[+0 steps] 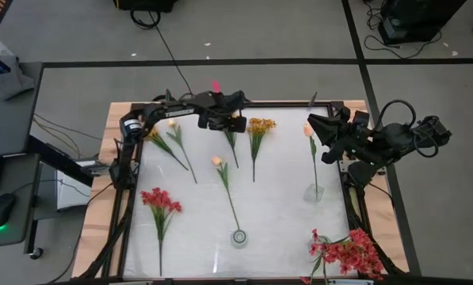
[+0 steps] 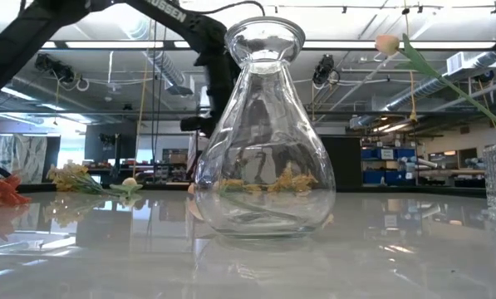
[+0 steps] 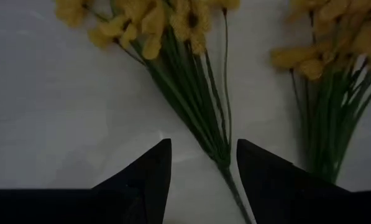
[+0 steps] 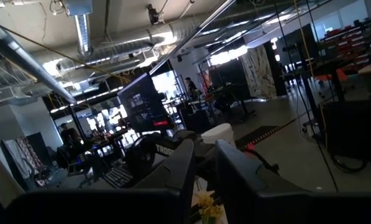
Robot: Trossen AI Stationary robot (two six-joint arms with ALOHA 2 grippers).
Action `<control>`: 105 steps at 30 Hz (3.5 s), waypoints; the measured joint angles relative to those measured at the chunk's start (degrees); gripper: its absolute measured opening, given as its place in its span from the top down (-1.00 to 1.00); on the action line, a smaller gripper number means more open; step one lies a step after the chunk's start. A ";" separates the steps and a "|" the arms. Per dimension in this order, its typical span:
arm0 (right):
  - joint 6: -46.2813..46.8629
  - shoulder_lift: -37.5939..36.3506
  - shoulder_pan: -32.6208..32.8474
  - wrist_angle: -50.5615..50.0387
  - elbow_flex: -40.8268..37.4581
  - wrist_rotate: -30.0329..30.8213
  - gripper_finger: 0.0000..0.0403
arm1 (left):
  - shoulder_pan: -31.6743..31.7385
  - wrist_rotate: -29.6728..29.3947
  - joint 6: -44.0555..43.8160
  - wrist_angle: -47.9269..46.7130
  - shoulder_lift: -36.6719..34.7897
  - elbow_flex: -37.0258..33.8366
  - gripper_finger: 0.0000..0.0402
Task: Sort flowers into vase by color
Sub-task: Put the middle yellow flowers into the bottom left transparent vase
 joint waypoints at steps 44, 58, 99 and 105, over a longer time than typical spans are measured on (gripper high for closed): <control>0.40 0.00 0.20 -0.10 0.00 -1.18 0.63 | -2.57 -1.03 -3.76 2.87 6.51 -0.10 0.07; 1.71 -0.02 0.20 -0.19 0.00 -1.16 0.63 | -2.96 -0.26 -4.14 5.47 9.38 -0.07 0.07; 0.26 0.00 0.20 -3.75 0.00 -1.09 0.63 | -1.37 -1.14 9.36 -12.15 9.49 31.52 0.92; -3.20 -0.09 0.20 -3.71 0.00 -1.07 0.63 | -3.25 1.95 15.01 -11.94 4.02 33.66 0.91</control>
